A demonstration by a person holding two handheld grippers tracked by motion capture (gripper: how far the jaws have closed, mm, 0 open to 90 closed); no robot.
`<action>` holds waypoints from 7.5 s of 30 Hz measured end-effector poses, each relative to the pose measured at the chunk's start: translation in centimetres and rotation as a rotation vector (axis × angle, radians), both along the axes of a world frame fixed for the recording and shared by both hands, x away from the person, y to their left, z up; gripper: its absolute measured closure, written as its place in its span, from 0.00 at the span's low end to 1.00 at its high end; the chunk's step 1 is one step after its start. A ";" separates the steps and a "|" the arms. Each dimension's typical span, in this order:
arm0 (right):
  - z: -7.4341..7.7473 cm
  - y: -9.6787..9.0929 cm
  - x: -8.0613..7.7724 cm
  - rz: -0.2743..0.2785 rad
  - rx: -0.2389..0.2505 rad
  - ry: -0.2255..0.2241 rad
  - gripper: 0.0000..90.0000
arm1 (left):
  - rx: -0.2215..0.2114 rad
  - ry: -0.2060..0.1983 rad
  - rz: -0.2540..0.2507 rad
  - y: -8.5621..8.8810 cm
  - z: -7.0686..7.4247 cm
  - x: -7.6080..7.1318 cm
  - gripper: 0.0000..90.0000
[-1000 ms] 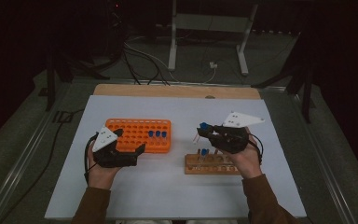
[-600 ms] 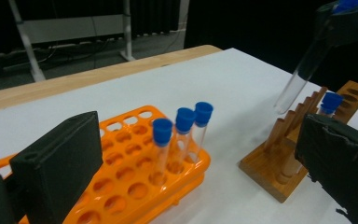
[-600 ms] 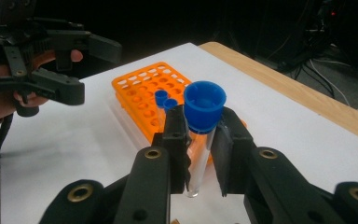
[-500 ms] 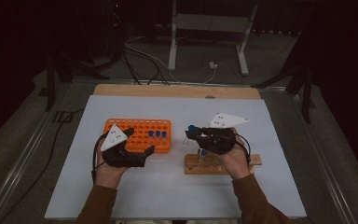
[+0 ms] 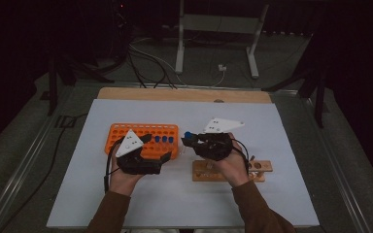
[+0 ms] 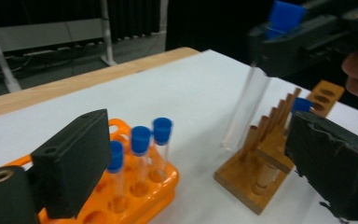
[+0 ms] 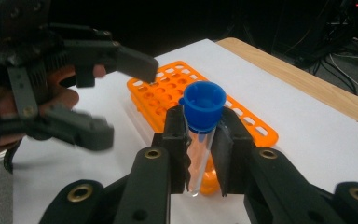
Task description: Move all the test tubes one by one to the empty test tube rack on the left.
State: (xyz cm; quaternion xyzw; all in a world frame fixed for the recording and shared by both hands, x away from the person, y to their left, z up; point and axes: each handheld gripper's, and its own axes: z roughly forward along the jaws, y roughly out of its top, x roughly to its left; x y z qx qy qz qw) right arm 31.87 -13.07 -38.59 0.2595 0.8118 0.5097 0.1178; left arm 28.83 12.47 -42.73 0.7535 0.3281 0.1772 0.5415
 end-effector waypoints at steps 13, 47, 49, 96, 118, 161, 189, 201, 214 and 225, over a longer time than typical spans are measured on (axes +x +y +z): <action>-0.1 1.7 -0.2 0.036 -0.002 0.006 0.85 | 0.007 0.020 -0.099 -2.3 -0.3 0.4 0.58; 0.1 -2.0 -0.1 -0.079 0.015 -0.029 0.17 | 0.026 -0.016 0.019 0.5 0.2 0.7 0.87; 0.0 -2.5 -0.1 -0.090 0.020 -0.028 0.15 | 0.028 -0.018 0.026 0.8 0.2 0.7 0.87; -2.2 -10.4 -1.4 -0.245 0.077 -0.024 0.00 | 0.042 0.009 0.199 4.1 -1.7 2.3 0.87; -2.6 -10.7 -1.8 -0.234 0.083 -0.016 0.01 | 0.109 0.044 0.215 2.6 -5.3 3.8 0.87; -3.4 -9.8 -1.9 -0.193 0.072 -0.001 0.01 | 0.062 0.110 0.197 3.3 -6.4 3.0 0.75; -6.2 -8.8 -2.7 -0.132 0.006 0.058 0.26 | 0.006 0.061 0.263 7.5 -2.9 -1.9 0.01; -7.5 -7.1 -3.0 -0.085 -0.095 0.014 0.71 | 0.005 0.073 0.272 7.0 -3.3 -1.8 0.01; -7.4 -6.6 -3.5 -0.037 -0.117 -0.028 0.85 | 0.010 0.081 0.275 6.8 -3.5 -1.8 0.01; -7.2 -6.5 -3.5 -0.039 -0.114 -0.035 0.85 | 0.002 0.078 0.273 6.7 -3.5 -1.8 0.01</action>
